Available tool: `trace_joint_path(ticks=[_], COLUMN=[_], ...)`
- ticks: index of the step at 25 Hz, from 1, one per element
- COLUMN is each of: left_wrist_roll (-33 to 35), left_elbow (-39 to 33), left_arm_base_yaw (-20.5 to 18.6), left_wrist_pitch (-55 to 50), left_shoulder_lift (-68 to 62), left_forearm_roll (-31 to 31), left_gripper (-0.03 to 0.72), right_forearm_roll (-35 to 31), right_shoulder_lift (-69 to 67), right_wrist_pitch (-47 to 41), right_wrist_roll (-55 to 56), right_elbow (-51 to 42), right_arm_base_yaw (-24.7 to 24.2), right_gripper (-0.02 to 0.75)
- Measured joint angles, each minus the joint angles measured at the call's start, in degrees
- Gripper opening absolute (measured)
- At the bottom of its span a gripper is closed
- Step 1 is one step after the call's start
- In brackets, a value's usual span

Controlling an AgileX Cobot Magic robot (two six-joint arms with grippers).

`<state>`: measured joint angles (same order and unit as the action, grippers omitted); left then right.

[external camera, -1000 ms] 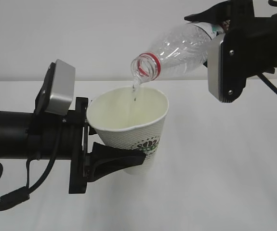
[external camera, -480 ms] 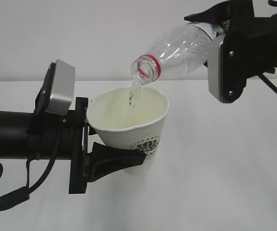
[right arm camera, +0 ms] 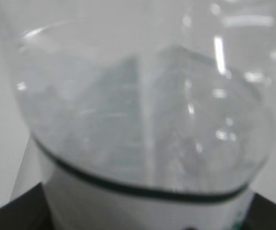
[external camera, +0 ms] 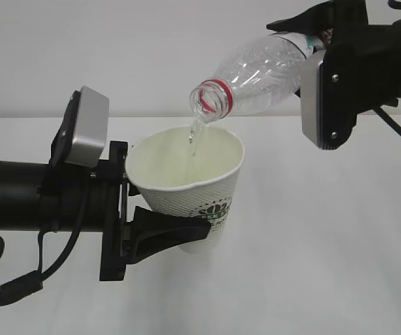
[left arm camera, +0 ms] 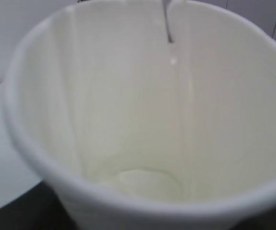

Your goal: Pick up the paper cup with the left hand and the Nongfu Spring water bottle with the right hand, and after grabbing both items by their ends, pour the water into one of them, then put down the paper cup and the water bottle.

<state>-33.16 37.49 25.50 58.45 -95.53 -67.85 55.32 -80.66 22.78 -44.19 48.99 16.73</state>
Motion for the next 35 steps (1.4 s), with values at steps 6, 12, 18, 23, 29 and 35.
trace_joint_path(ticks=[6, 12, 18, 23, 29, 35], left_wrist_roll=[0.0, 0.0, 0.0, 0.0, 0.0, 0.0], left_elbow=[0.0, 0.0, 0.0, 0.0, 0.0, 0.0], left_arm_base_yaw=[0.0, 0.0, 0.0, 0.0, 0.0, 0.0], left_wrist_pitch=[0.0, 0.0, 0.0, 0.0, 0.0, 0.0], left_shoulder_lift=[0.0, 0.0, 0.0, 0.0, 0.0, 0.0], left_forearm_roll=[0.0, 0.0, -0.1, -0.1, -0.1, -0.1], left_gripper=[0.501, 0.501, 0.501, 0.501, 0.501, 0.501], right_forearm_roll=[0.1, 0.1, 0.2, 0.2, 0.2, 0.2], right_shoulder_lift=[0.0, 0.0, 0.0, 0.0, 0.0, 0.0], right_wrist_pitch=[0.0, 0.0, 0.0, 0.0, 0.0, 0.1], right_wrist_roll=[-0.2, -0.5, -0.5, -0.6, -0.7, -0.9], right_elbow=[0.0, 0.0, 0.0, 0.0, 0.0, 0.0], right_arm_base_yaw=[0.0, 0.0, 0.0, 0.0, 0.0, 0.0], right_gripper=[0.459, 0.459, 0.459, 0.459, 0.459, 0.459])
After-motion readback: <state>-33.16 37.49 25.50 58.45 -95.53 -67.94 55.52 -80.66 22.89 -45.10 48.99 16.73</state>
